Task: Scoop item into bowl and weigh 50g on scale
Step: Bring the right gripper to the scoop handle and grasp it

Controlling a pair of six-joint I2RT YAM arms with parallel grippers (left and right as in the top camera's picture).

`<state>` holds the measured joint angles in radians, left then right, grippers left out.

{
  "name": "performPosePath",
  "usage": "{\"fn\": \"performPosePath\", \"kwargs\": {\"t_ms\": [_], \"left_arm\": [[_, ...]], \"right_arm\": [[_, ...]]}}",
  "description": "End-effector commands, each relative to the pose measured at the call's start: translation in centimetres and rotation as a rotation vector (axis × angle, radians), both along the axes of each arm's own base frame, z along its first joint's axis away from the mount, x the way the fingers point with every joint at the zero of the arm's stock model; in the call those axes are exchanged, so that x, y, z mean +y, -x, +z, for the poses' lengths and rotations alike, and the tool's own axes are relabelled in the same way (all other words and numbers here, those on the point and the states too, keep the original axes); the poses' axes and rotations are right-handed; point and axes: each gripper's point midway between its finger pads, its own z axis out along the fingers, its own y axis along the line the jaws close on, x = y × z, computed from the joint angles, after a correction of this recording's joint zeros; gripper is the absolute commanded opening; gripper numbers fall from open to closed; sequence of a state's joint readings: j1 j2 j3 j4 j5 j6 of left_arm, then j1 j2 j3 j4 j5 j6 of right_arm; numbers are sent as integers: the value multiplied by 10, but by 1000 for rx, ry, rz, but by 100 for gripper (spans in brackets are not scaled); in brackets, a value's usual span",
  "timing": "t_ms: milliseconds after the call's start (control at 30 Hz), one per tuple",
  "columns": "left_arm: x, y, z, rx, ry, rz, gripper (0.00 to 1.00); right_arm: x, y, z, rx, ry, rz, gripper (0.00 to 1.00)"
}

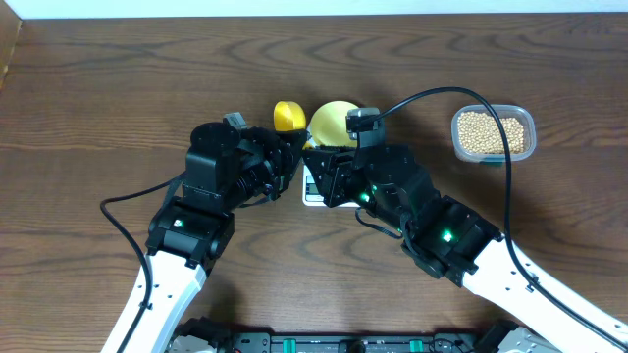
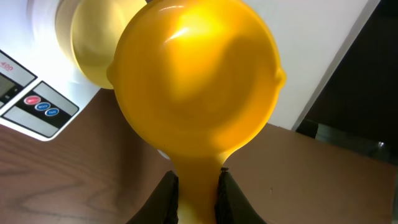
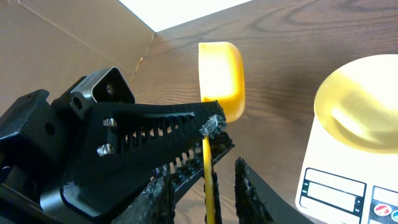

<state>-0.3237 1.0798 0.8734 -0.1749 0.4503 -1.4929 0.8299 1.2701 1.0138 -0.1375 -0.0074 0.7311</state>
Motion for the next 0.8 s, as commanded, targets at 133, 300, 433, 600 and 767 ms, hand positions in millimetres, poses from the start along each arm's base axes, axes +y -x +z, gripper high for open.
{"fn": "performPosePath", "kwargs": {"t_ms": [133, 300, 433, 600, 767], "left_arm": [[-5, 6, 4, -4, 20, -35, 12], [-6, 7, 4, -3, 23, -42, 12], [-8, 8, 4, -1, 28, -52, 12], [-10, 10, 5, 3, 37, -64, 12], [-10, 10, 5, 4, 38, -67, 12]], "right_arm": [[6, 1, 5, 4, -14, 7, 30], [5, 1, 3, 14, -13, 4, 28], [5, 1, 4, 22, -21, -1, 24], [5, 0, 4, 18, -22, -4, 18], [5, 0, 5, 14, -24, -8, 16]]}}
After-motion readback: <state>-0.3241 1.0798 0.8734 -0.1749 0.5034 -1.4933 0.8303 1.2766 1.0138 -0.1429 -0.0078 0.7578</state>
